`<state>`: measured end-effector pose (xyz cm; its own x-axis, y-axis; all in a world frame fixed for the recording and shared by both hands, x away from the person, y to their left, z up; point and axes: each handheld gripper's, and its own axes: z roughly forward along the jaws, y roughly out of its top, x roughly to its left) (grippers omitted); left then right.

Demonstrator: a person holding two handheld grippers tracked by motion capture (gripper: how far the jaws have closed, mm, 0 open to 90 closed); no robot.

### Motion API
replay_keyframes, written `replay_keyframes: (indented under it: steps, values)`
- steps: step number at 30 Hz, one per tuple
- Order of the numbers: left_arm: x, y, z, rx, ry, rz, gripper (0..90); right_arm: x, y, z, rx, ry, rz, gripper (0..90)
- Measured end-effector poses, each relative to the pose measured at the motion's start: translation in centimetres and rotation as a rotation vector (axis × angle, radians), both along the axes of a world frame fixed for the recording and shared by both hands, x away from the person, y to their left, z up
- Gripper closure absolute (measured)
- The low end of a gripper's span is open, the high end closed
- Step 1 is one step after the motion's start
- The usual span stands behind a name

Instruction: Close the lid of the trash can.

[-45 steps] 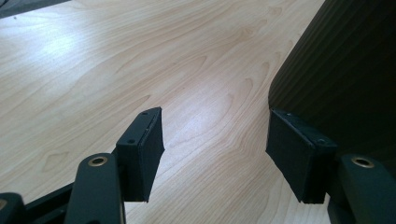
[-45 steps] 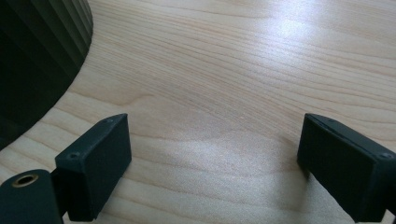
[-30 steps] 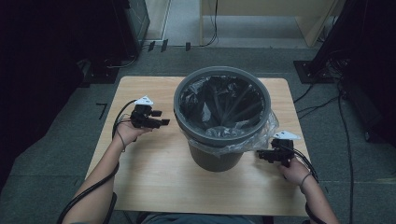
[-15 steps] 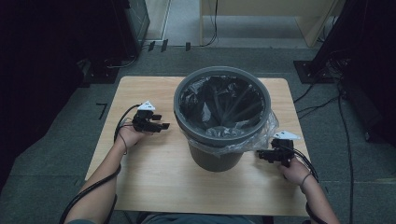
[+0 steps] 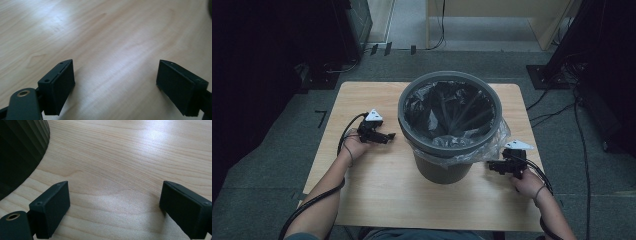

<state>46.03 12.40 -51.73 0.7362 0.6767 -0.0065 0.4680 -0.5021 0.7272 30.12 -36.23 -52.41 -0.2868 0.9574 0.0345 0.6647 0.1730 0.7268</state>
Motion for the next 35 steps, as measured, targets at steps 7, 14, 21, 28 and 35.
replay_keyframes:
  steps: [7,14,21,28,35]
  values:
    - [0.12,-0.27,-0.01,0.000,-0.001,0.028,14.3,0.00,0.00,0.00,0.000,0.000,0.000,9.5]
    - [0.08,-0.30,-0.01,0.000,-0.001,0.032,14.3,0.00,0.00,0.00,0.000,0.000,0.000,9.5]
    - [0.02,-0.33,-0.01,0.001,-0.001,0.037,14.3,0.00,0.00,0.00,0.000,0.000,0.000,9.5]
    - [0.00,-0.35,-0.01,0.000,-0.001,0.039,14.3,0.00,0.00,0.00,0.000,0.000,0.000,9.5]
    - [-0.02,-0.35,-0.01,0.000,-0.001,0.040,14.3,0.00,0.00,0.00,0.000,0.000,0.000,9.5]
